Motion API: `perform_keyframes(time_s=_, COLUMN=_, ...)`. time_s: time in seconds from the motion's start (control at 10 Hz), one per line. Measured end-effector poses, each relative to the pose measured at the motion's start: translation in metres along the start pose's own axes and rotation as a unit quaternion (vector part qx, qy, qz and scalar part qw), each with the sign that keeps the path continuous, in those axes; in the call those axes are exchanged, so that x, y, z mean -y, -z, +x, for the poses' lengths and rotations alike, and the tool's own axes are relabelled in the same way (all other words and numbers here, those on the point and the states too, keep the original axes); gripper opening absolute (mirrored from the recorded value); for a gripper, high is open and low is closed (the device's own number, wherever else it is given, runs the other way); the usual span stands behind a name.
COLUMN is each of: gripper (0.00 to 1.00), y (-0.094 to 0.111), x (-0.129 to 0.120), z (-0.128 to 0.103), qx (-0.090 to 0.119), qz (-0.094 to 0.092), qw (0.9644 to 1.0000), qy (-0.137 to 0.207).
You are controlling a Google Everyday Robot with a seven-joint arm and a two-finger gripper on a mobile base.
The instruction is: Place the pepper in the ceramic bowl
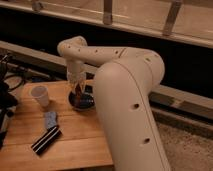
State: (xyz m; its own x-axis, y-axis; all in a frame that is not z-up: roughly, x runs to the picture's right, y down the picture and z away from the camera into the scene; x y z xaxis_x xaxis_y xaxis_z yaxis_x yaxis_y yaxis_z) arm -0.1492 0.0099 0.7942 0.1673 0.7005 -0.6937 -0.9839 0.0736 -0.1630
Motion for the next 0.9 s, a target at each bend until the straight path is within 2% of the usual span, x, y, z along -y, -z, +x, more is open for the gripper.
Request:
perform_keyframes(time_s=0.3, gripper=0.89, y=0.001, x=0.01, z=0.006, qx=0.001, qz=0.0, qw=1.0, qy=-0.003)
perform_keyframes(time_s=0.6, gripper=0.89, y=-0.001, x=-0.006, z=0.001, qx=0.002, qz=-0.004, qw=1.0, qy=0.003)
perform_keyframes(time_s=0.9, gripper=0.89, y=-0.001, x=0.002, z=0.006, qx=0.0, qz=0.0, qw=1.0, qy=0.002)
